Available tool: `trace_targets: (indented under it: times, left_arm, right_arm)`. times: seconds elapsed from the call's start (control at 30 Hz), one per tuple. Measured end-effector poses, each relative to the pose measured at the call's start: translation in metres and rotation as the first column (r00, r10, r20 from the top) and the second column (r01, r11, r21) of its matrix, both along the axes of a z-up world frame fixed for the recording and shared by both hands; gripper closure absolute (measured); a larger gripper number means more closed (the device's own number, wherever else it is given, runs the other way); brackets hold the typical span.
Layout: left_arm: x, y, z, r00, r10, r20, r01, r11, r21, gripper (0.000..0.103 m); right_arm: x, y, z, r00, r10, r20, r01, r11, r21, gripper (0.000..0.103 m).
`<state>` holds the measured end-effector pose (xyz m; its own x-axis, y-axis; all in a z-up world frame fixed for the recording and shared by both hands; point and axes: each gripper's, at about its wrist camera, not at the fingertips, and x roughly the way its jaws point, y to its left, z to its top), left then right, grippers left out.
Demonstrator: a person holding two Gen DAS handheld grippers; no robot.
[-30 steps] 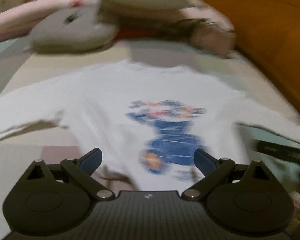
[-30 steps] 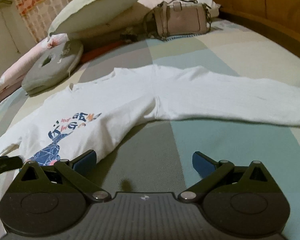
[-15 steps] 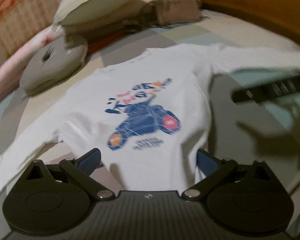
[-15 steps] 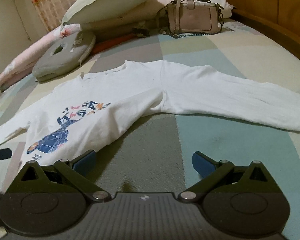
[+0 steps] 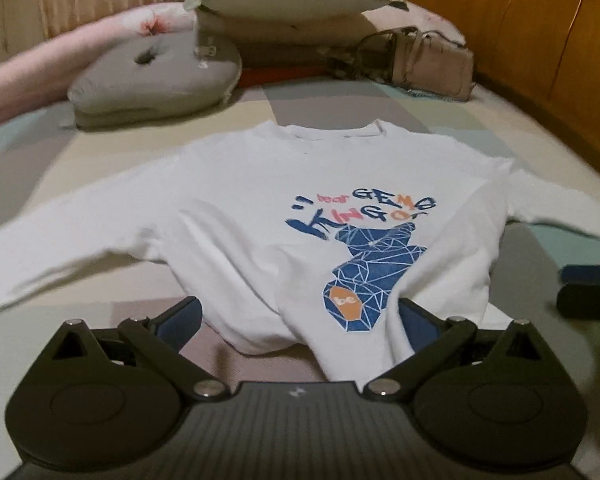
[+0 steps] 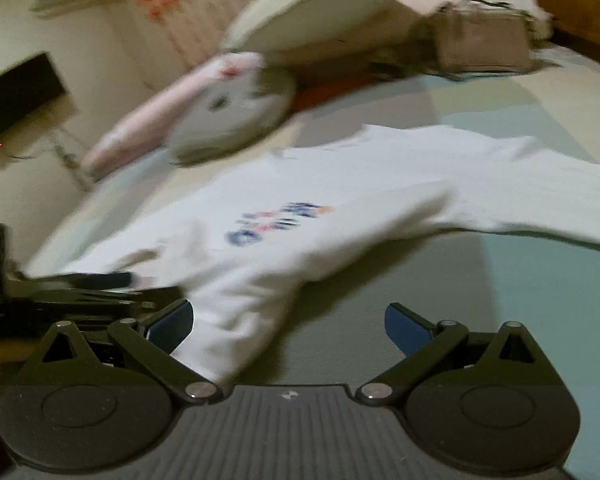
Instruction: Fold clothes
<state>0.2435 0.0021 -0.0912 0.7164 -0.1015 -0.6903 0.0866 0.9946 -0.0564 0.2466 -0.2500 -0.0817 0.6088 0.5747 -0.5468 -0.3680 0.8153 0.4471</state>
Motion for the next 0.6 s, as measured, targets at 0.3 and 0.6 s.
trace_targets:
  times: [0.3, 0.6]
  left_arm:
    - [-0.005, 0.017, -0.008, 0.994, -0.094, 0.056, 0.099, 0.99, -0.1, 0.001]
    - [-0.022, 0.024, 0.012, 0.985, -0.105, 0.139, 0.124, 0.983, -0.137, 0.001]
  right_arm:
    - [0.012, 0.038, -0.024, 0.965, 0.229, -0.132, -0.213, 0.97, 0.12, 0.0]
    - [0.003, 0.063, -0.005, 0.962, 0.272, -0.034, -0.264, 0.953, 0.148, 0.0]
